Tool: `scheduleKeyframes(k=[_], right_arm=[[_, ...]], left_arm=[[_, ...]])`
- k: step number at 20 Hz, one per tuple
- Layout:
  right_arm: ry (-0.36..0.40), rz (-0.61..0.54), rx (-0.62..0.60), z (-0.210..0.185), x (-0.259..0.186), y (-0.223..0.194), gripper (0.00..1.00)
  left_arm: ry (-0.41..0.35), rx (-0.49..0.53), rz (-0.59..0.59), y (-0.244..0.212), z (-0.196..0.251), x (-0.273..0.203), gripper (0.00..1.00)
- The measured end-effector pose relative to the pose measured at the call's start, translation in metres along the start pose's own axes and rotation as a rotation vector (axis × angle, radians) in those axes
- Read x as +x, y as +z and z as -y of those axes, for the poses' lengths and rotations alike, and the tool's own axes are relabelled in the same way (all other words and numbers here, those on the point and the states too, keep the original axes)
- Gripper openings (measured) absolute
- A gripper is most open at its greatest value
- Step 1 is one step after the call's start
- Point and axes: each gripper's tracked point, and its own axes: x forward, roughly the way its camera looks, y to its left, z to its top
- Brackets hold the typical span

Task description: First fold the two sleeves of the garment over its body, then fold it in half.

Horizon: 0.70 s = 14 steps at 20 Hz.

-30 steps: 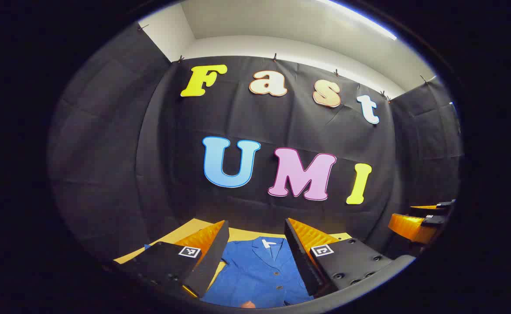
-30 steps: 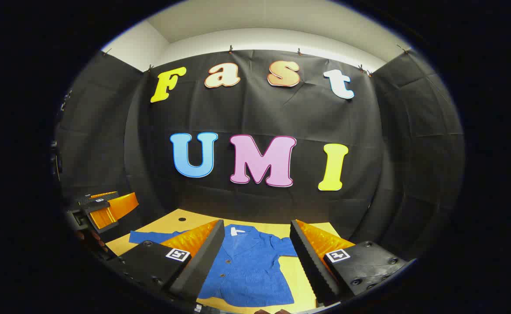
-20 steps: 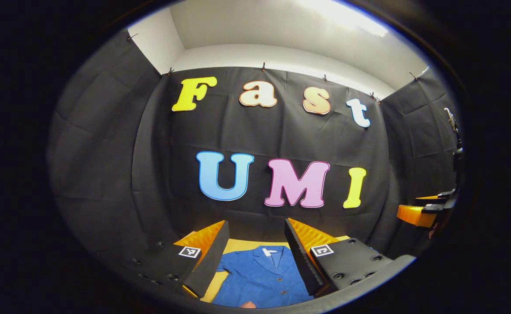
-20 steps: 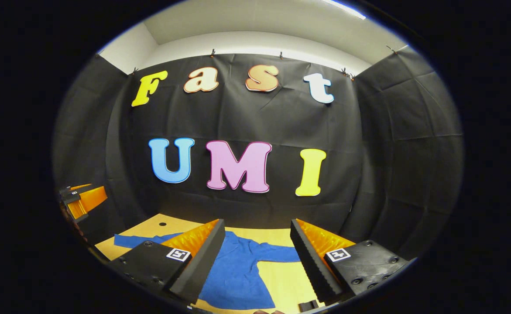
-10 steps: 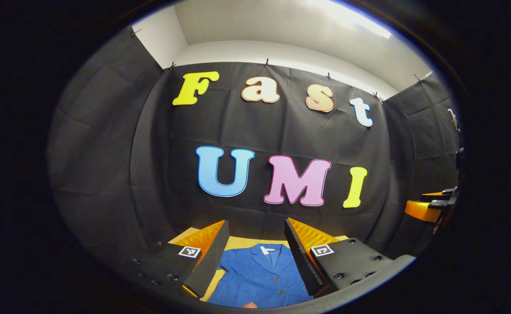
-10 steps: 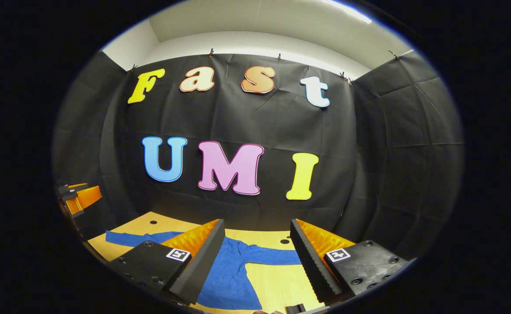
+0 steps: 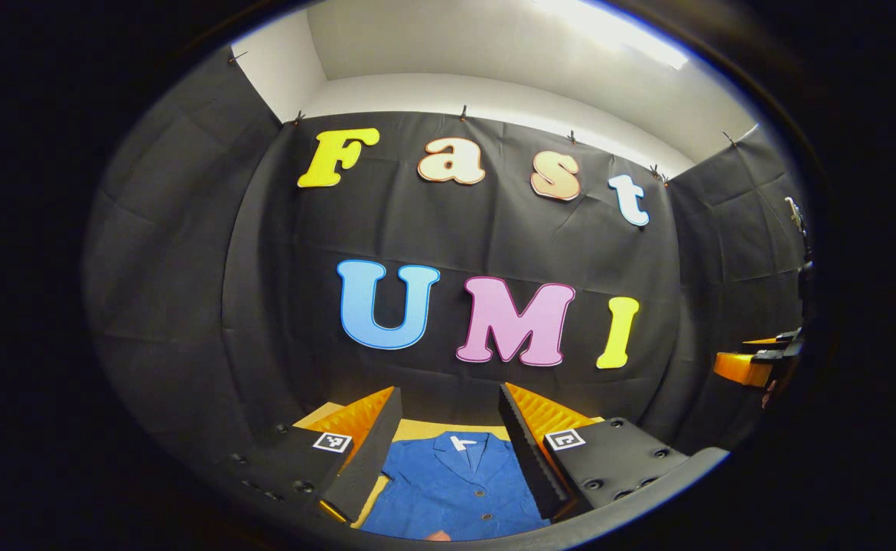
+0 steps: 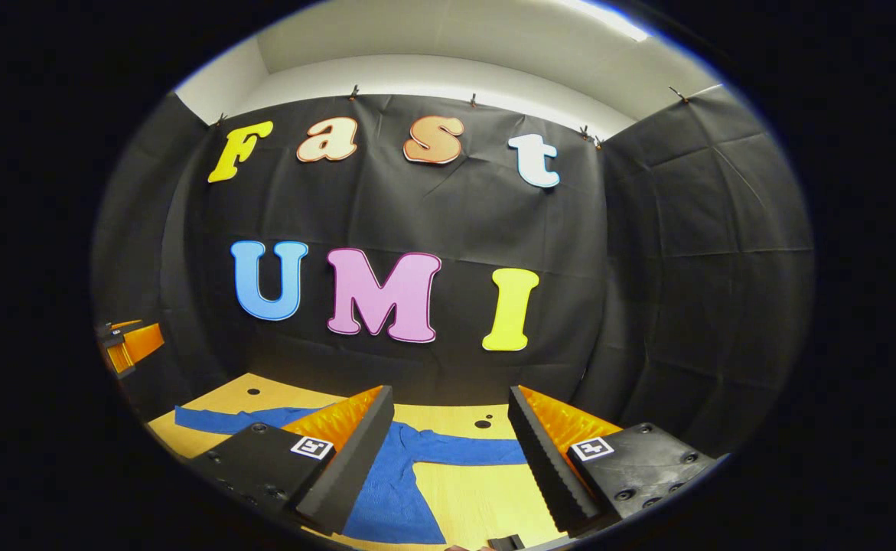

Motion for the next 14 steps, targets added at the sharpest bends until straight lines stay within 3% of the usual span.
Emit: scheduleKeyframes(k=[5, 6, 7, 8, 12, 14], right_arm=[[0.009, 0.025, -0.013, -0.007, -0.001, 0.008, 0.96], [0.015, 0.026, -0.013, -0.010, -0.002, 0.009, 1.00], [0.025, 0.029, -0.018, -0.014, -0.004, 0.011, 0.92], [0.037, 0.035, -0.027, -0.020, -0.004, 0.012, 0.96], [0.065, 0.035, -0.047, -0.035, -0.006, 0.013, 0.92], [0.074, 0.026, -0.039, -0.039, -0.005, 0.009, 0.96]], left_arm=[[0.017, -0.039, -0.022, -0.003, -0.008, 0.003, 0.74], [0.023, -0.040, -0.023, -0.003, -0.010, 0.003, 0.74], [0.027, -0.041, -0.023, -0.003, -0.012, 0.003, 0.74], [0.026, -0.043, -0.021, -0.003, -0.011, 0.003, 0.74], [0.016, -0.030, -0.019, -0.004, -0.011, 0.002, 0.74], [0.010, -0.025, -0.010, -0.001, -0.012, -0.001, 0.74]])
